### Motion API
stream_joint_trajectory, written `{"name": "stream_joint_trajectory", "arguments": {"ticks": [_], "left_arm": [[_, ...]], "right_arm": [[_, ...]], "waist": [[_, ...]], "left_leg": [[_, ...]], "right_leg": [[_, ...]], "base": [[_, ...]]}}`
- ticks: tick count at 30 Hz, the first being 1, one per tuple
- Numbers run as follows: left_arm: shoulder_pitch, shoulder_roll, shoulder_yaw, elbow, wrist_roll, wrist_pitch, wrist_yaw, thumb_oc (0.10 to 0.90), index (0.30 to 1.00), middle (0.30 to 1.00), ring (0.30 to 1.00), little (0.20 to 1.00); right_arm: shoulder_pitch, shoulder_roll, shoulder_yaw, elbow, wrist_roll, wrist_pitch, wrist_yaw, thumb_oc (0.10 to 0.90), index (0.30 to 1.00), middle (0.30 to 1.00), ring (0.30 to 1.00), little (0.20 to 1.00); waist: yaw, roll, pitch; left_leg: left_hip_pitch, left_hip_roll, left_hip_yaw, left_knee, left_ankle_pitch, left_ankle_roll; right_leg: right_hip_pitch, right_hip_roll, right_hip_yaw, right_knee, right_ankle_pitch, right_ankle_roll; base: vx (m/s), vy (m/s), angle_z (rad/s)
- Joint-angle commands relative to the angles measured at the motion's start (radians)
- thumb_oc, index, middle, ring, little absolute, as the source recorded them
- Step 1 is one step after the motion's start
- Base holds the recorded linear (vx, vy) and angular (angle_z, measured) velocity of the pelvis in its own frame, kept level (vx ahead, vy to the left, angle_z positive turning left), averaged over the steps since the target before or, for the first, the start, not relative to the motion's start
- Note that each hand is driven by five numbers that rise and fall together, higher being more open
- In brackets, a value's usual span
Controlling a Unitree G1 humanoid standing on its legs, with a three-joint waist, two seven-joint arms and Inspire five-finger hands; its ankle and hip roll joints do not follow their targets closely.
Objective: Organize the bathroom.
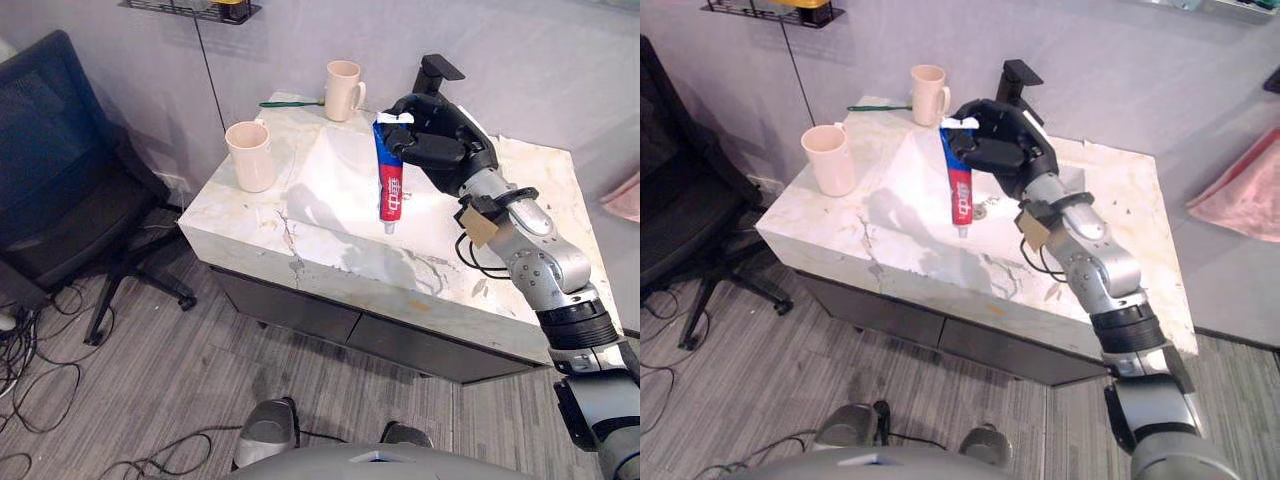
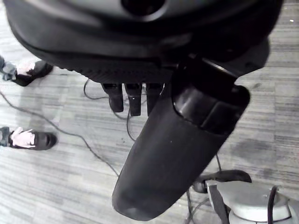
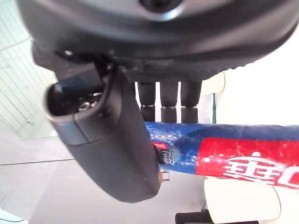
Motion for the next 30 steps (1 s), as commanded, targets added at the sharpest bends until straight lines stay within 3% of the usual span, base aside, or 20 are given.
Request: {"name": "stream_joint_trajectory", "arguments": {"ticks": [1,8,20,27,30], "left_arm": [[-0.004,0.118,-0.029,0.049,0.015,0.056,0.057,0.800,0.900,0.900,0.900,0.900],[-0.049,0.104,-0.057,0.061,0.030,0.051,0.049,0.800,0.900,0.900,0.900,0.900],[-0.005,0.095,-0.033,0.086,0.008,0.025,0.050,0.800,0.900,0.900,0.900,0.900],[0.025,0.092,-0.045,0.078,0.020,0.002,0.037,0.800,0.900,0.900,0.900,0.900],[0.039,0.086,-0.052,0.071,0.014,-0.003,0.036,0.800,0.900,0.900,0.900,0.900]], "right_arm": [[-0.203,-0.037,-0.126,-0.101,0.087,-0.172,0.004,0.400,0.300,0.300,0.300,0.300],[-0.244,-0.088,-0.104,-0.011,0.122,-0.206,0.023,0.400,0.300,0.300,0.300,0.300],[-0.294,-0.116,-0.055,-0.019,0.061,-0.218,0.025,0.400,0.300,0.300,0.300,0.300],[-0.432,-0.185,-0.005,-0.007,0.026,-0.376,-0.043,0.400,0.300,0.300,0.300,0.300],[-0.495,-0.199,0.014,-0.011,-0.080,-0.423,-0.117,0.400,0.300,0.300,0.300,0.300]], "waist": [[-0.038,-0.017,-0.044],[-0.056,-0.015,-0.063],[-0.058,-0.007,-0.084],[-0.037,-0.018,-0.093],[-0.021,-0.022,-0.103]], "left_leg": [[0.108,0.029,-0.112,-0.061,-0.004,-0.009],[0.101,0.073,-0.132,-0.114,0.041,-0.053],[0.153,0.102,-0.128,-0.197,0.063,-0.076],[0.167,0.117,-0.129,-0.199,0.060,-0.090],[0.173,0.116,-0.139,-0.204,0.058,-0.090]], "right_leg": [[-0.013,0.049,0.149,-0.167,0.087,0.054],[0.019,0.104,0.169,-0.188,0.027,0.023],[0.044,0.101,0.156,-0.209,0.010,0.020],[0.048,0.094,0.131,-0.198,0.004,0.023],[0.055,0.091,0.125,-0.202,0.004,0.025]], "base": [[0.11,-0.147,0.39],[0.07,-0.092,0.60],[0.06,-0.013,0.08],[0.07,0.020,0.11],[0.10,0.034,0.04]]}}
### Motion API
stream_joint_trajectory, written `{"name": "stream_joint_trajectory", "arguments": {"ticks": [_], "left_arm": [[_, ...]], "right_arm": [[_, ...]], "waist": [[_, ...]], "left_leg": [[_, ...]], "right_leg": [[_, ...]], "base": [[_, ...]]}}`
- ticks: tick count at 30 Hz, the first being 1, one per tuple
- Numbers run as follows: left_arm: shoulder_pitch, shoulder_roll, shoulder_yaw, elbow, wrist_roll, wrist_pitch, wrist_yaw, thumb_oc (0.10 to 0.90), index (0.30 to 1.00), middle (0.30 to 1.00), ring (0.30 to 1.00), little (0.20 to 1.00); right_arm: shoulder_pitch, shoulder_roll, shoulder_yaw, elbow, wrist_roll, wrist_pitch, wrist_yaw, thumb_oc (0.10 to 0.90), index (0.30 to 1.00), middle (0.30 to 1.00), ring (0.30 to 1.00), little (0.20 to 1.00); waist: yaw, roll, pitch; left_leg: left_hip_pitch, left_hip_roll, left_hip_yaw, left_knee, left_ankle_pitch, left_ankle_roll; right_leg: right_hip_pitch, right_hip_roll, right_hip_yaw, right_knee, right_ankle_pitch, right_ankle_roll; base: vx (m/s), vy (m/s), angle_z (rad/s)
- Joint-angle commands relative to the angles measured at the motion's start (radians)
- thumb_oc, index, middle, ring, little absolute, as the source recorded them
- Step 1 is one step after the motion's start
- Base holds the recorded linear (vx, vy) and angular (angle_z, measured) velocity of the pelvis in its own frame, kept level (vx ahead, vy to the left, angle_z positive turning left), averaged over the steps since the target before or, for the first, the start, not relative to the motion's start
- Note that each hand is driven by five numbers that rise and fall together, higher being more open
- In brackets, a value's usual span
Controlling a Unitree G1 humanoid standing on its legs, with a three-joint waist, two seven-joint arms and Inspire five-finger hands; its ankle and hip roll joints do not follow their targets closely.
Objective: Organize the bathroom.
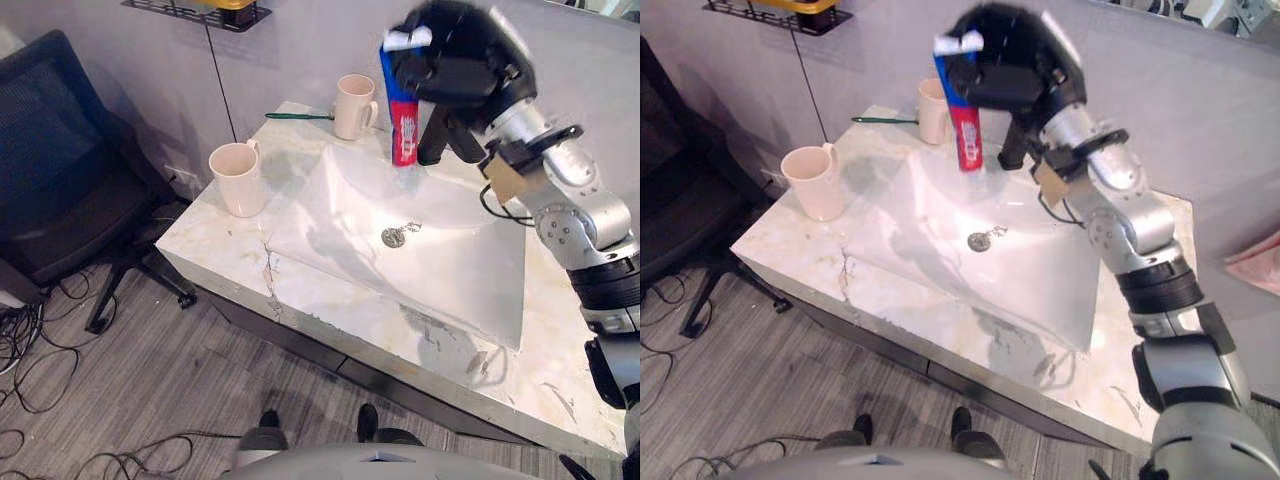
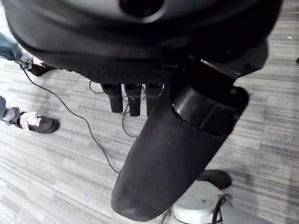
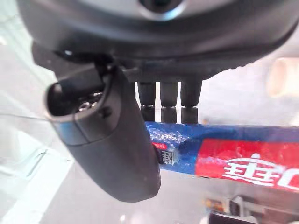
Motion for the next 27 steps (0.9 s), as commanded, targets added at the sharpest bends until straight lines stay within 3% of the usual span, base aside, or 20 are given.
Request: {"name": "stream_joint_trajectory", "arguments": {"ticks": [1,4,7,14,21,27], "left_arm": [[0.040,0.089,-0.042,0.065,0.023,-0.001,0.016,0.800,0.900,0.900,0.900,0.900],[0.051,0.083,-0.033,0.059,-0.002,-0.001,0.024,0.800,0.900,0.900,0.900,0.900],[0.063,0.073,-0.023,0.057,-0.027,0.007,0.037,0.800,0.900,0.900,0.900,0.900],[0.073,0.057,-0.008,0.074,-0.059,0.015,0.061,0.800,0.900,0.900,0.900,0.900],[0.083,0.043,0.008,0.082,-0.077,0.009,0.092,0.800,0.900,0.900,0.900,0.900],[0.093,0.039,0.024,0.081,-0.069,0.010,0.102,0.800,0.900,0.900,0.900,0.900]], "right_arm": [[-0.233,-0.026,-0.058,-0.041,-0.149,-0.218,-0.116,0.400,0.300,0.300,0.300,0.300],[-0.266,-0.035,-0.042,-0.047,-0.272,-0.218,-0.200,0.400,0.300,0.300,0.300,0.300],[-0.293,-0.029,-0.015,-0.065,-0.407,-0.177,-0.296,0.400,0.300,0.300,0.300,0.300],[-0.307,0.053,0.045,-0.079,-0.473,-0.144,-0.365,0.400,0.300,0.300,0.300,0.300],[-0.297,0.199,0.087,-0.045,-0.638,-0.134,-0.446,0.400,0.300,0.300,0.300,0.300],[-0.286,0.225,0.092,-0.008,-0.670,-0.142,-0.473,0.400,0.300,0.300,0.300,0.300]], "waist": [[0.039,-0.035,-0.077],[0.049,-0.035,-0.081],[0.060,-0.034,-0.083],[0.085,-0.030,-0.077],[0.131,-0.015,-0.063],[0.153,-0.011,-0.059]], "left_leg": [[0.010,0.035,0.007,0.082,-0.075,-0.002],[0.015,0.036,0.004,0.078,-0.074,-0.004],[0.017,0.037,-0.002,0.068,-0.066,-0.005],[0.020,0.039,-0.017,0.059,-0.055,-0.012],[0.024,0.027,-0.051,0.050,-0.047,-0.013],[0.020,0.024,-0.066,0.047,-0.042,-0.014]], "right_leg": [[-0.110,-0.102,0.037,0.157,-0.087,0.094],[-0.107,-0.108,0.025,0.160,-0.086,0.097],[-0.101,-0.109,0.015,0.160,-0.086,0.097],[-0.082,-0.112,-0.001,0.160,-0.093,0.093],[-0.053,-0.129,-0.037,0.159,-0.095,0.093],[-0.044,-0.136,-0.057,0.160,-0.097,0.095]], "base": [[0.10,0.035,0.06],[0.09,0.031,0.18],[0.08,0.029,0.10],[0.05,0.001,0.09],[0.04,0.019,0.13],[0.03,0.009,0.16]]}}
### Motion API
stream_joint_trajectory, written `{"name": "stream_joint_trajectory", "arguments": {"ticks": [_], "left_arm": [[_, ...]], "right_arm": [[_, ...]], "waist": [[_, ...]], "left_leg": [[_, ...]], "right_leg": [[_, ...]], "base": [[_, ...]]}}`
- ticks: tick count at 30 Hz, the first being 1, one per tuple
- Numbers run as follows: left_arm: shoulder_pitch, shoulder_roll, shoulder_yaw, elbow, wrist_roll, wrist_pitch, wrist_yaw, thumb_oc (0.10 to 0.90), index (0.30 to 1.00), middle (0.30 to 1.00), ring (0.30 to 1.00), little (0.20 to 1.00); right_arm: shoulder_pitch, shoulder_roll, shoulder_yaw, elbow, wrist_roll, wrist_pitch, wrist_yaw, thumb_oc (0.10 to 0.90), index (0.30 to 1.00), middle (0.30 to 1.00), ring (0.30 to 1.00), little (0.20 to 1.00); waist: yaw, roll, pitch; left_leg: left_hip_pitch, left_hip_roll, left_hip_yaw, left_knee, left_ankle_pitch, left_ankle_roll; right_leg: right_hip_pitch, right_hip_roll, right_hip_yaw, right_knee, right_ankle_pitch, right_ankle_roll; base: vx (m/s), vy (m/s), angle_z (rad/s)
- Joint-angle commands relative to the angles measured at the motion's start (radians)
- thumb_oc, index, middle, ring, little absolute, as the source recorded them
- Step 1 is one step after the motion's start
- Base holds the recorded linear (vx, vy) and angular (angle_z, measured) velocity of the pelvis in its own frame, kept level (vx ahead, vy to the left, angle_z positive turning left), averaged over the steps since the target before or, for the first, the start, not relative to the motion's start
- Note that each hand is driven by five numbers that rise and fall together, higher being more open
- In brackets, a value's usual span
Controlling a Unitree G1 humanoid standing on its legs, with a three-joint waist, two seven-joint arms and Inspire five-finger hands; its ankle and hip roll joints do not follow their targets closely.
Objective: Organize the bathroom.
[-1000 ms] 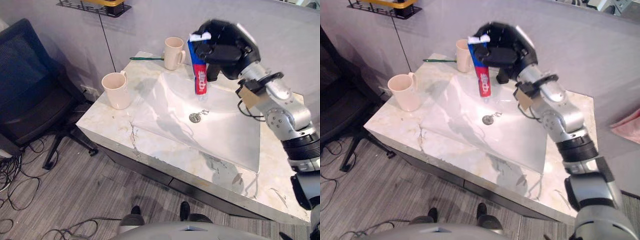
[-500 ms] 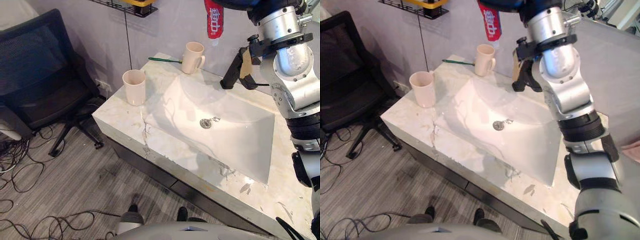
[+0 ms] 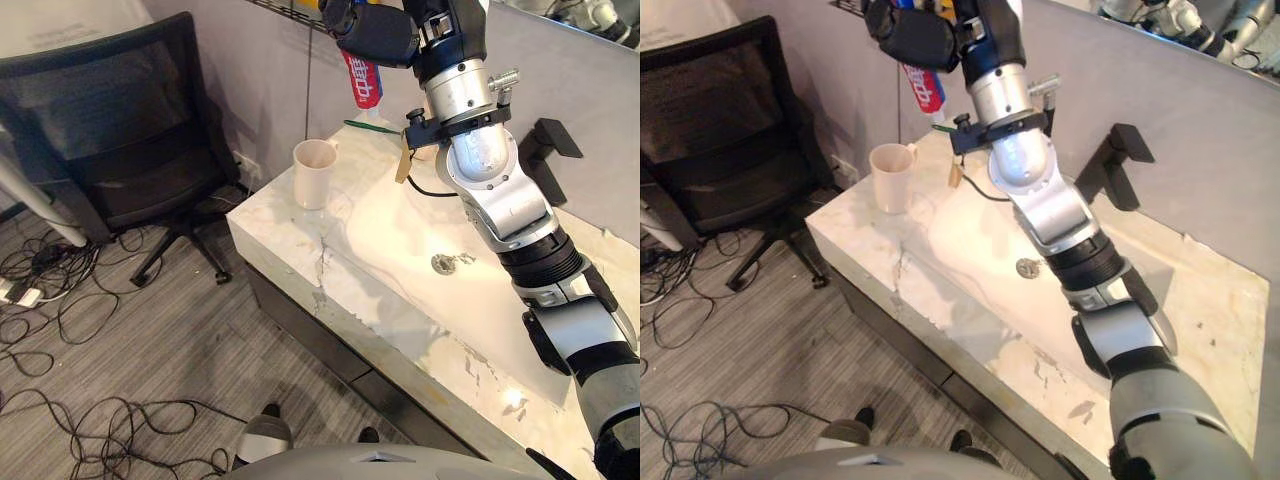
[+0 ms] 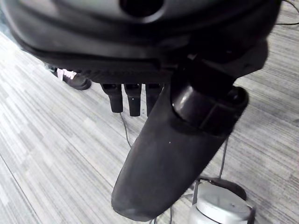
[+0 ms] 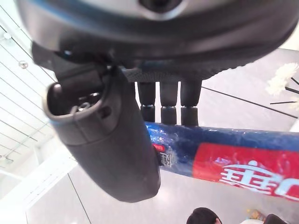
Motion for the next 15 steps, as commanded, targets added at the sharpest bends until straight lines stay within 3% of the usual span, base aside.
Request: {"name": "stream_joint_trajectory", "arguments": {"ticks": [1,15], "left_arm": [[0.046,0.050,-0.017,0.082,-0.010,0.029,0.046,0.800,0.900,0.900,0.900,0.900],[0.050,0.048,-0.009,0.076,-0.019,0.037,0.047,0.800,0.900,0.900,0.900,0.900]], "right_arm": [[-0.134,-0.016,-0.078,0.006,-0.041,-0.079,-0.096,0.400,0.300,0.300,0.300,0.300],[-0.089,0.047,-0.083,0.079,0.007,-0.103,-0.114,0.400,0.300,0.300,0.300,0.300]], "waist": [[0.005,0.003,-0.059],[0.017,0.020,-0.054]], "left_leg": [[0.015,0.054,0.029,0.061,-0.040,-0.010],[0.004,0.055,0.021,0.067,-0.033,-0.011]], "right_leg": [[-0.109,-0.100,0.047,0.156,-0.070,0.077],[-0.099,-0.105,0.041,0.163,-0.077,0.076]], "base": [[0.03,-0.006,0.14],[0.00,0.002,0.02]]}}
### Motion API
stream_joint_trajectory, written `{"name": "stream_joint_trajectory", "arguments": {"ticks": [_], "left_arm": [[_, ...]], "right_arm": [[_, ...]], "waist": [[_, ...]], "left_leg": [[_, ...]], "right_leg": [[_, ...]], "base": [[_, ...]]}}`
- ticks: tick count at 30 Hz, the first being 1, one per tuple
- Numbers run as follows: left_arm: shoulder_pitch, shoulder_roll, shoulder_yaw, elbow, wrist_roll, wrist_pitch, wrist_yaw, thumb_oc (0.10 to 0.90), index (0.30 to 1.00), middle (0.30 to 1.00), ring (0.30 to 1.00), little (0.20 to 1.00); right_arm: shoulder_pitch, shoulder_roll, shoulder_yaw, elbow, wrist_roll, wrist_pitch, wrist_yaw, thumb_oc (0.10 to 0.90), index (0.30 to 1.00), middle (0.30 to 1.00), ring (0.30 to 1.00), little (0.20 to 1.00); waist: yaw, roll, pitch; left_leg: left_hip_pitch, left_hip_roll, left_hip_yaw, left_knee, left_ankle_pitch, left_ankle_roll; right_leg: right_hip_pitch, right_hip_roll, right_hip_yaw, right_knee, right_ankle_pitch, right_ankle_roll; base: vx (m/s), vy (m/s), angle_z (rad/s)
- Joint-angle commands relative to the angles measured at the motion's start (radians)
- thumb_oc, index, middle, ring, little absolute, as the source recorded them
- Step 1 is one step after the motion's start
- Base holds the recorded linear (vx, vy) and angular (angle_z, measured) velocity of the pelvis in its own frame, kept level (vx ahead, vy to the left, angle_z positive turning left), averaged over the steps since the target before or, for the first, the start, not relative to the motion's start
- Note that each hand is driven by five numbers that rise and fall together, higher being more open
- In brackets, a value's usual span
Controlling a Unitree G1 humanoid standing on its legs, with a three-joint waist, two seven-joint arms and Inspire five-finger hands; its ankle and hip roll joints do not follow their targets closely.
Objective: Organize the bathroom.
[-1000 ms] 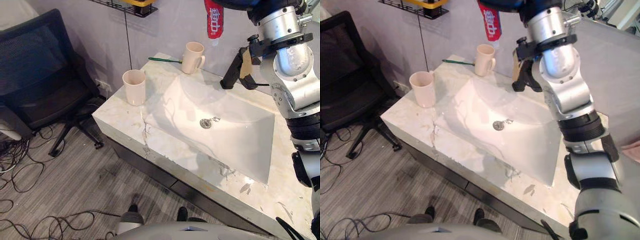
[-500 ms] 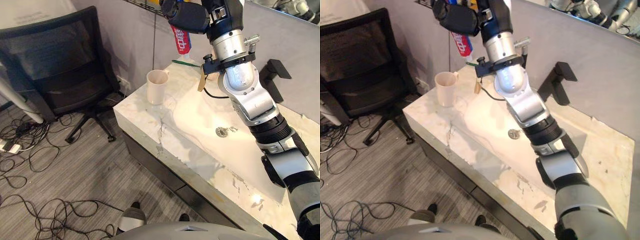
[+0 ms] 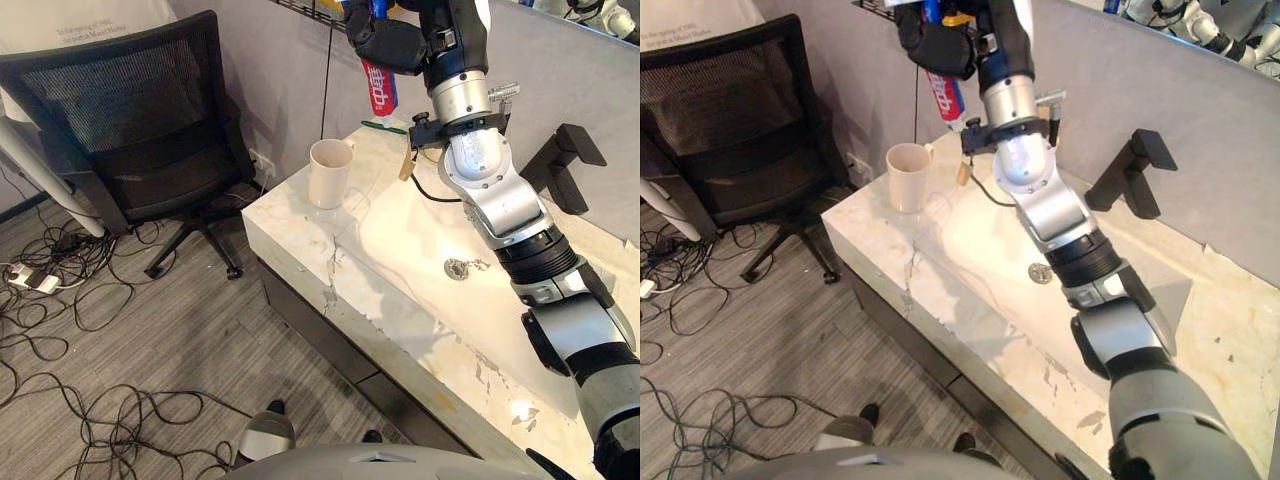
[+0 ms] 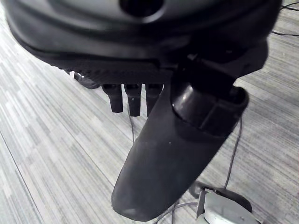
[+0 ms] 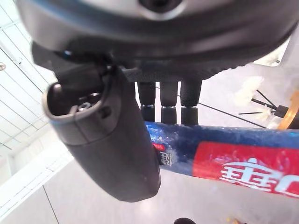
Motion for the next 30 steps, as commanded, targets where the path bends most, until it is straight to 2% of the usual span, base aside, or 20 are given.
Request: {"name": "stream_joint_trajectory", "arguments": {"ticks": [1,7,9,16,30], "left_arm": [[0.048,0.050,-0.048,0.076,-0.024,0.039,0.028,0.800,0.900,0.900,0.900,0.900],[0.042,0.041,-0.059,0.080,-0.050,0.048,0.043,0.800,0.900,0.900,0.900,0.900],[0.036,0.036,-0.067,0.087,-0.063,0.048,0.044,0.800,0.900,0.900,0.900,0.900],[0.030,0.026,-0.066,0.092,-0.081,0.050,0.048,0.800,0.900,0.900,0.900,0.900],[0.040,0.021,-0.046,0.099,-0.111,0.053,0.050,0.800,0.900,0.900,0.900,0.900]], "right_arm": [[-0.099,0.046,-0.082,-0.026,0.019,-0.102,-0.068,0.400,0.300,0.300,0.300,0.300],[-0.080,0.093,-0.082,-0.001,0.032,-0.115,-0.089,0.400,0.300,0.300,0.300,0.300],[-0.074,0.133,-0.082,0.022,0.057,-0.137,-0.115,0.400,0.300,0.300,0.300,0.300],[-0.069,0.175,-0.081,0.032,0.066,-0.159,-0.110,0.400,0.300,0.300,0.300,0.300],[-0.064,0.187,-0.081,-0.028,0.111,-0.187,-0.090,0.400,0.300,0.300,0.300,0.300]], "waist": [[0.003,0.011,-0.061],[0.007,0.019,-0.056],[0.013,0.025,-0.050],[0.018,0.027,-0.051],[0.014,0.016,-0.067]], "left_leg": [[0.014,0.059,0.033,0.054,-0.033,-0.011],[0.013,0.058,0.033,0.057,-0.033,-0.012],[0.008,0.057,0.031,0.061,-0.033,-0.011],[0.001,0.055,0.029,0.062,-0.032,-0.009],[0.000,0.061,0.041,0.050,-0.022,-0.007]], "right_leg": [[-0.103,-0.101,0.053,0.163,-0.077,0.075],[-0.096,-0.104,0.050,0.160,-0.076,0.074],[-0.093,-0.109,0.046,0.160,-0.076,0.074],[-0.091,-0.112,0.045,0.158,-0.077,0.074],[-0.080,-0.106,0.052,0.145,-0.081,0.074]], "base": [[0.00,0.000,0.00],[0.00,0.000,0.00],[0.00,0.000,0.00],[0.00,0.018,0.05],[0.00,0.000,0.00]]}}
